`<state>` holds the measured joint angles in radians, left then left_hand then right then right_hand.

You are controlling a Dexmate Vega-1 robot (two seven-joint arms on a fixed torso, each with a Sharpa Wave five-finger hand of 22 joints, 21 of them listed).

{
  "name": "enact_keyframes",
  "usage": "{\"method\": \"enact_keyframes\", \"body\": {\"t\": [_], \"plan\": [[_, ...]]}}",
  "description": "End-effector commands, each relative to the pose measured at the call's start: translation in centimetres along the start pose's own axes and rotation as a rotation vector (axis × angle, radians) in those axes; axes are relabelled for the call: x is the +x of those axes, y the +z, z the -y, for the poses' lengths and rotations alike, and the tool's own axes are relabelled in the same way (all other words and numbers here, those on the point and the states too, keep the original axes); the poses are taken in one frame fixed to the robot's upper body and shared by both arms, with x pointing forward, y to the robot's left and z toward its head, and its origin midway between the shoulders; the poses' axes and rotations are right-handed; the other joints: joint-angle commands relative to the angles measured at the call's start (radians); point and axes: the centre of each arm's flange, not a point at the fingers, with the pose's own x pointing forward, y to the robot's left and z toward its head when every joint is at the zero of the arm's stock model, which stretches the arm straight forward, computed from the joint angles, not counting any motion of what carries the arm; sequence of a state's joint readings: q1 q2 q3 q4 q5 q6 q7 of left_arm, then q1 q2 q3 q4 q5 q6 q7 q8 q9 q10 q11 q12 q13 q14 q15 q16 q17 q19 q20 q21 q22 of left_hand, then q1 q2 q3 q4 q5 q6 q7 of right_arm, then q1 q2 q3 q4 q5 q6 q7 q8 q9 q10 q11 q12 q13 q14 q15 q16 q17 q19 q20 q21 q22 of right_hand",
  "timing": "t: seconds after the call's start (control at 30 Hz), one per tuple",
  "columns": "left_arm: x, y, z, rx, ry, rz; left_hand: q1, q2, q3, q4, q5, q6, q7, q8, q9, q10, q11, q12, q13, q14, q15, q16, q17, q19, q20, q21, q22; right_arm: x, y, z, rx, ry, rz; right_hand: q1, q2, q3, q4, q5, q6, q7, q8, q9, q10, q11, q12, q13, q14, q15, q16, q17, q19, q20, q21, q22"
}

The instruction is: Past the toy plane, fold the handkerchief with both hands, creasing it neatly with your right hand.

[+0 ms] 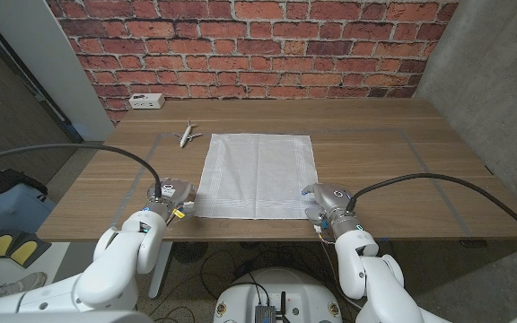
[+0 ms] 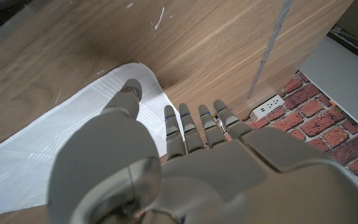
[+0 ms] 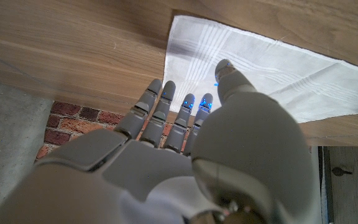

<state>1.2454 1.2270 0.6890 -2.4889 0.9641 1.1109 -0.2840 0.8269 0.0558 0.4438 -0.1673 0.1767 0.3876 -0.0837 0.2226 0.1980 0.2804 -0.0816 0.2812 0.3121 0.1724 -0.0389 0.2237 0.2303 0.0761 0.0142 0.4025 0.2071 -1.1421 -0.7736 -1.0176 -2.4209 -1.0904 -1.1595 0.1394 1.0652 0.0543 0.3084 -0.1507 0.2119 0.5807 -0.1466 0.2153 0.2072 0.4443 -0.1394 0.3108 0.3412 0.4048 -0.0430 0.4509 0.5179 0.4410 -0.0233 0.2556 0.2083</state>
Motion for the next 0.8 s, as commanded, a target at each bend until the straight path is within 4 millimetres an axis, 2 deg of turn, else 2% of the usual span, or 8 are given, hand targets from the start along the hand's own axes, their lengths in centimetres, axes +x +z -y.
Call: {"method": "enact_keyframes", "body": {"t": [0.03,0.13,0.17,0.37,0.47,0.57,0.63,0.8], "plan": [[0.32,0.54,0.31,0.031,-0.055,-0.011,0.015,0.011,-0.006,0.003,-0.001,-0.001,-0.003,0.001,0.004,-0.022,0.002,0.001,0.010,-0.021,-0.033,-0.007,0.002,-0.004,0.015,-0.001,0.004,0.88,-0.22,-0.39,-0.050,0.070,-0.037,0.016,0.013,-0.014,0.001,-0.005,-0.007,0.003,-0.002,0.003,-0.021,0.010,0.001,0.011,-0.022,-0.173,0.013,0.027,-0.009,-0.008,0.006,0.006],[0.35,0.59,0.36,0.030,-0.057,-0.015,0.019,0.015,-0.009,0.004,-0.002,-0.007,-0.020,-0.003,0.005,-0.033,0.002,-0.001,0.014,-0.033,-0.026,-0.011,0.000,-0.009,0.019,-0.002,0.004,1.04,-0.27,-0.47,-0.059,0.069,-0.045,0.014,0.014,-0.026,0.005,-0.007,-0.011,0.006,-0.005,0.002,-0.037,0.017,-0.003,0.016,-0.040,-0.165,0.018,0.043,-0.021,-0.004,0.005,0.007],[0.36,0.60,0.36,0.030,-0.057,-0.016,0.022,0.021,-0.009,0.006,-0.002,-0.004,-0.040,-0.002,0.005,-0.037,0.004,-0.002,0.017,-0.035,-0.024,-0.010,0.000,-0.012,0.024,-0.003,0.004,1.09,-0.30,-0.49,-0.059,0.070,-0.048,0.013,0.014,-0.029,0.006,-0.008,-0.012,0.007,-0.005,0.002,-0.044,0.022,-0.005,0.017,-0.045,-0.164,0.018,0.048,-0.022,-0.002,0.005,0.007],[0.51,0.64,0.29,0.038,-0.055,-0.013,0.028,0.029,-0.017,0.008,-0.004,0.022,-0.079,0.004,0.004,-0.063,0.009,-0.006,0.027,-0.056,-0.019,-0.014,-0.003,-0.020,0.040,-0.005,0.005,1.33,-0.53,-0.65,-0.066,0.074,-0.068,0.008,0.020,-0.045,0.012,-0.009,-0.008,0.001,-0.004,0.002,-0.075,0.026,-0.013,0.025,-0.073,-0.154,0.023,0.070,-0.034,0.000,0.006,0.008],[0.63,0.66,0.24,0.047,-0.058,-0.020,0.029,0.030,-0.019,0.008,-0.004,0.023,-0.080,0.004,0.004,-0.063,0.009,-0.005,0.029,-0.058,-0.017,-0.014,-0.003,-0.022,0.041,-0.005,0.005,1.46,-0.65,-0.73,-0.069,0.087,-0.076,0.009,0.020,-0.051,0.012,-0.009,-0.011,0.004,-0.006,0.002,-0.090,0.025,-0.016,0.028,-0.084,-0.150,0.024,0.078,-0.039,0.001,0.007,0.009],[0.72,0.74,0.17,0.056,-0.063,-0.029,0.030,0.031,-0.022,0.008,-0.004,0.019,-0.064,0.000,0.004,-0.063,0.008,-0.004,0.032,-0.062,-0.018,-0.014,-0.004,-0.023,0.044,-0.005,0.005,1.60,-0.76,-0.86,-0.075,0.099,-0.083,0.011,0.020,-0.055,0.011,-0.009,-0.017,0.010,-0.009,0.001,-0.090,0.020,-0.015,0.030,-0.087,-0.149,0.026,0.083,-0.039,0.002,0.009,0.009],[0.76,0.78,0.13,0.062,-0.066,-0.033,0.033,0.033,-0.026,0.008,-0.004,0.011,-0.059,-0.005,0.003,-0.069,0.008,-0.004,0.035,-0.083,0.004,-0.020,-0.006,-0.031,0.058,-0.008,0.005,1.67,-0.86,-0.90,-0.078,0.105,-0.089,0.013,0.021,-0.058,0.010,-0.009,-0.022,0.013,-0.011,0.001,-0.093,0.030,-0.015,0.032,-0.091,-0.149,0.028,0.088,-0.040,0.002,0.010,0.009],[0.76,0.90,0.09,0.079,-0.080,-0.047,0.037,0.038,-0.029,0.009,-0.003,0.005,-0.055,-0.009,0.003,-0.089,0.009,-0.011,0.039,-0.099,0.018,-0.022,-0.007,-0.042,0.076,-0.012,0.005,1.87,-1.10,-1.13,-0.095,0.129,-0.102,0.021,0.021,-0.062,0.007,-0.009,-0.028,0.015,-0.013,0.001,-0.097,0.032,-0.015,0.035,-0.095,-0.151,0.031,0.095,-0.042,0.002,0.012,0.010]]}}
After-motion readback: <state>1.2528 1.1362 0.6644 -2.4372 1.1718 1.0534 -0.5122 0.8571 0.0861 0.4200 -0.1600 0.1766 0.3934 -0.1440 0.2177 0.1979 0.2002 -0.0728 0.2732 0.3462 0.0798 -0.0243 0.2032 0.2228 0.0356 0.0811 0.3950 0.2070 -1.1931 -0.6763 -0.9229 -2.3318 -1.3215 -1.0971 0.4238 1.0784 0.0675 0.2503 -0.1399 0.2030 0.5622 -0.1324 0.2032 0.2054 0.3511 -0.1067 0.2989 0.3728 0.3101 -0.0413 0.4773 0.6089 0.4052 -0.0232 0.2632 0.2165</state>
